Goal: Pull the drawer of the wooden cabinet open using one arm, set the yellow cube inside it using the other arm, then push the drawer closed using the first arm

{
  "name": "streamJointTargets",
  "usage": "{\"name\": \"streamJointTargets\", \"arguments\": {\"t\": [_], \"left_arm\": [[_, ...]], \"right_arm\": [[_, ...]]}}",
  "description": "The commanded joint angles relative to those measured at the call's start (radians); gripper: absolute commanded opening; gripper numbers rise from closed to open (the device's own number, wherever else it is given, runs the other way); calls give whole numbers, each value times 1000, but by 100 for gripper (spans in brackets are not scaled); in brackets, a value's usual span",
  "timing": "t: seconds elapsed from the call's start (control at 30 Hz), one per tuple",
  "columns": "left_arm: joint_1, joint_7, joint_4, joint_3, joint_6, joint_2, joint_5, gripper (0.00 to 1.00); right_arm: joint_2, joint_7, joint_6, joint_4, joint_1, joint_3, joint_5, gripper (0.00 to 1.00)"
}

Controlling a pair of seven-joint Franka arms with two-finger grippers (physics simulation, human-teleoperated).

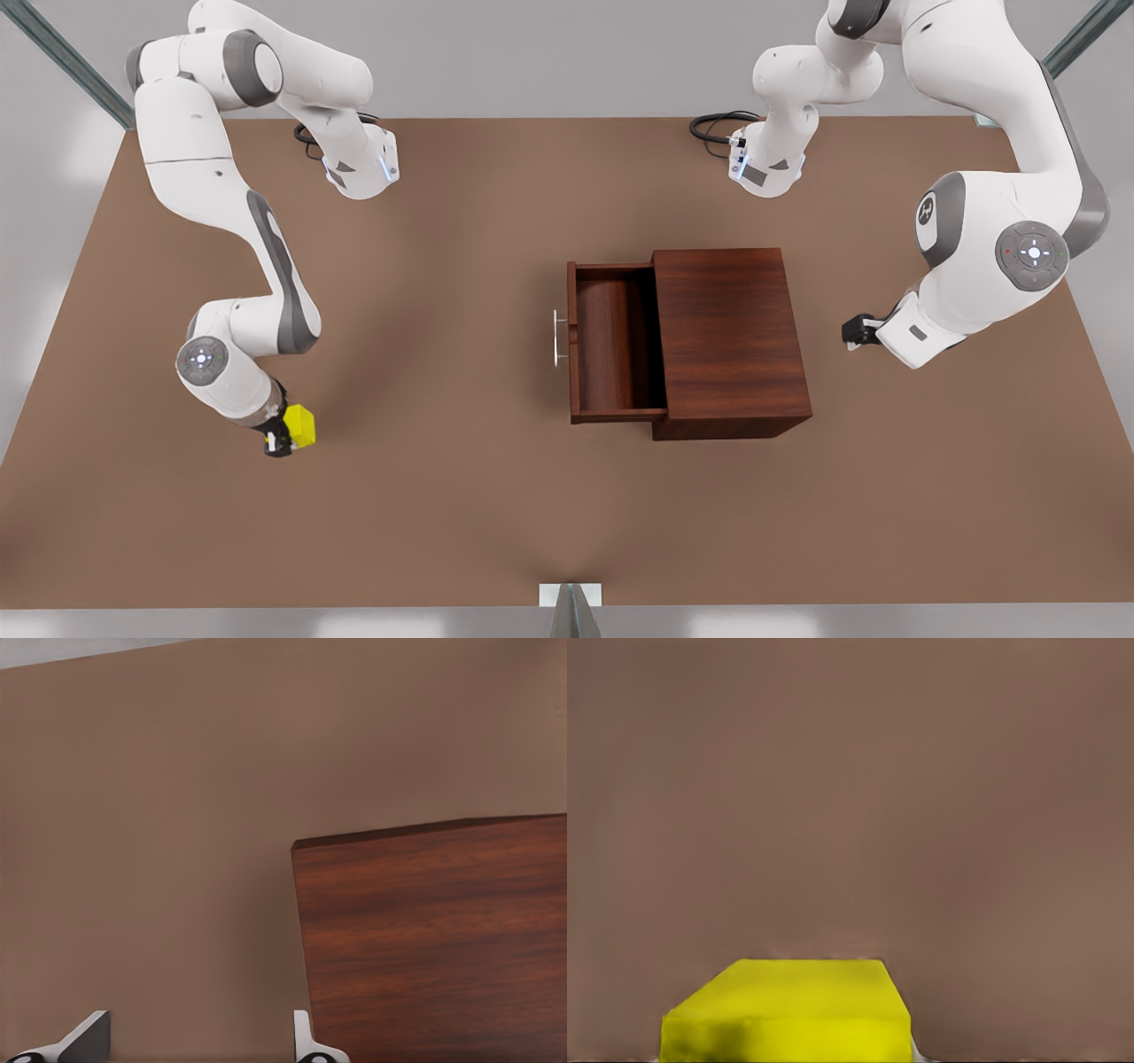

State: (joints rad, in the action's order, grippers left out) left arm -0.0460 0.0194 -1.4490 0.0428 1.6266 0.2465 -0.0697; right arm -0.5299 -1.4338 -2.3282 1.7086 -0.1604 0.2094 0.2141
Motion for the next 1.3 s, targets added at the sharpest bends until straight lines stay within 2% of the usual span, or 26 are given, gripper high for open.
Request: {"name": "streamJointTargets", "arguments": {"t": [0.0, 0.07, 0.2, 0.33, 0.5, 0.67, 0.8, 0.97, 1.13, 1.17, 1.2, 1.27], "left_arm": [[0, 66, -1, 0, -1, -1, -2, 100], [0, 66, -1, 0, -1, -1, -2, 100], [0, 66, -1, 0, -2, -1, -4, 100], [0, 66, -1, 2, -4, -1, -4, 100], [-2, 66, -1, 2, -4, -1, -4, 100], [-2, 66, -1, 2, -4, -1, -4, 100], [-2, 66, -1, 2, -4, -1, -5, 100], [-2, 68, -1, 2, -5, -1, -5, 100], [-3, 68, -1, 2, -5, -1, -5, 100], [-3, 68, -1, 2, -5, -1, -5, 100], [-3, 68, -1, 2, -5, -1, -5, 100], [-3, 68, -2, 2, -5, -1, -5, 100]], "right_arm": [[10, -99, 237, -53, 1, 36, -19, 49], [10, -163, 340, -133, 18, 74, -70, 49], [10, -316, 492, -264, 119, 74, -148, 49], [4, -608, 639, -406, 237, 73, -147, 49], [-39, -922, 652, -540, 387, 71, -179, 49], [-144, -1208, 607, -705, 556, 77, -180, 49], [-171, -1372, 472, -736, 650, 80, -200, 49], [-243, -1410, 290, -738, 751, 76, -202, 49], [-309, -1416, 254, -768, 808, 62, -200, 50], [-311, -1415, 254, -768, 808, 62, -200, 52], [-311, -1413, 256, -768, 808, 59, -197, 100], [-308, -1412, 263, -768, 808, 62, -196, 100]]}}
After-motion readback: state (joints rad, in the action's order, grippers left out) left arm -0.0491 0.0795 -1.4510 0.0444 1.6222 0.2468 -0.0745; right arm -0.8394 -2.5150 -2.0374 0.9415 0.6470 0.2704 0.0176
